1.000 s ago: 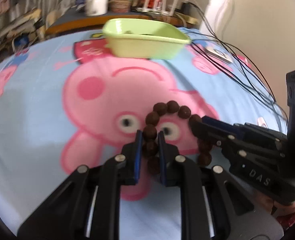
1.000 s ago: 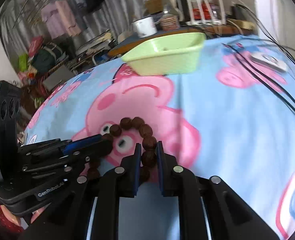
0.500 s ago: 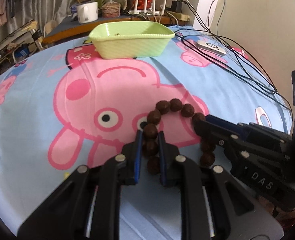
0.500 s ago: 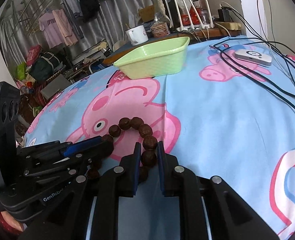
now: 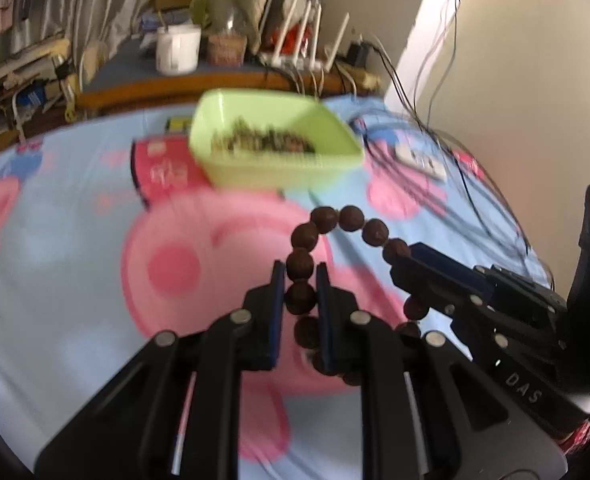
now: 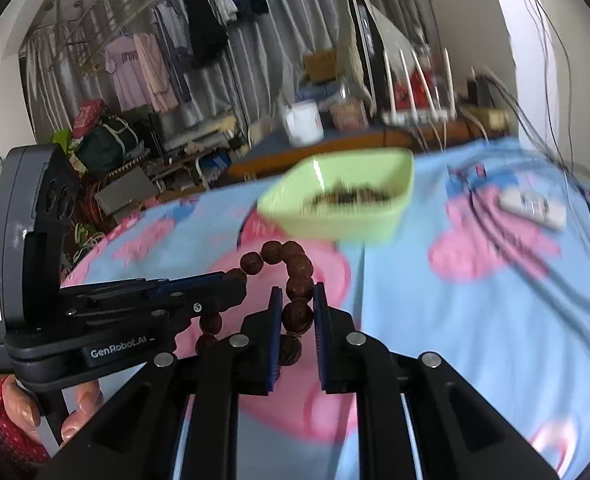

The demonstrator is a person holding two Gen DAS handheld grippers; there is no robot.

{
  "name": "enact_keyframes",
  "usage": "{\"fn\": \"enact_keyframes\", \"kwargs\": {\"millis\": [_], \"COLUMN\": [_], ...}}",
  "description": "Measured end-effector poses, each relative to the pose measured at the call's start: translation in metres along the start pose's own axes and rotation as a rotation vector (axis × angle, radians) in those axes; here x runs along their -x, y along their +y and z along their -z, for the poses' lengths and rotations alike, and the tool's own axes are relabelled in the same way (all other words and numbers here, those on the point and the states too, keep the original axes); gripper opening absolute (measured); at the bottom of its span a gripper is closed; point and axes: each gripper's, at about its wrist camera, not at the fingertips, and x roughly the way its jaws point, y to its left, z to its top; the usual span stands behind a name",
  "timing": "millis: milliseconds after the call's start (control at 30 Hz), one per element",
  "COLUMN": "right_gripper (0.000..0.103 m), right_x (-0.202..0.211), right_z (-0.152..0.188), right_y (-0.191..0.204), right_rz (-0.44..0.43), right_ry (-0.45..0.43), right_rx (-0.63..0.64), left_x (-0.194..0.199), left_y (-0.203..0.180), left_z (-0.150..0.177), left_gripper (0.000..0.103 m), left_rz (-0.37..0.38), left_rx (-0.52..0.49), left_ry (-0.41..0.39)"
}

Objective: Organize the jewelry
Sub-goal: 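Lift the brown bracelet into the green basket and open the right tool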

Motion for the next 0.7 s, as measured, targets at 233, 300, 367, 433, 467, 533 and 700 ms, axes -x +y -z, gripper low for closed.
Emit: {"fn": "enact_keyframes", "kwargs": {"millis": [233, 300, 367, 433, 467, 533, 700], "right_gripper": [0.0, 0.0, 0.0, 0.0, 0.0, 0.0, 0.0], "right_x": [-0.041, -0.057, -0.083, -0.112, -0.122, -0.118, -0.081], "right_z": [-0.076, -0.089, -0.101, -0.103, -0.101, -0.092, -0.062], "right_y": [-0.028, -0.039, -0.05, -0.059, -0.066, -0.079, -0.078], "right_rz": [0.034, 0.051, 0.044, 0.092, 0.128, 0.112, 0.095], "right_ry": [-0.081, -0.088, -0.081, -0.023, 0.01, -0.002, -0.036], "right_rx": [-0.021, -0.04, -0.049, -0.023, -0.047, -0.129, -0.185], "left_x": [-0.028, -0.046, -0.067, -0.085, -0.093, -0.092, -0.072], "left_y": [0.01, 0.013, 0.018, 0.027, 0.035, 0.047, 0.049], "left_z": [-0.083, -0.104, -0.12, -0.129, -0.13, -0.125, -0.096], "left_gripper": [0.014, 0.014, 0.016, 0.031, 0.031, 0.031, 0.031], "left_rz": [-0.026, -0.042, -0.068, -0.127, -0.159, -0.124, -0.214], "left_rx": [-0.036, -0.045, -0.054, -0.05, -0.021, 0.036, 0.01], "left_ry": [-0.074, -0.079, -0.085, -0.086, -0.073, -0.071, -0.08]}}
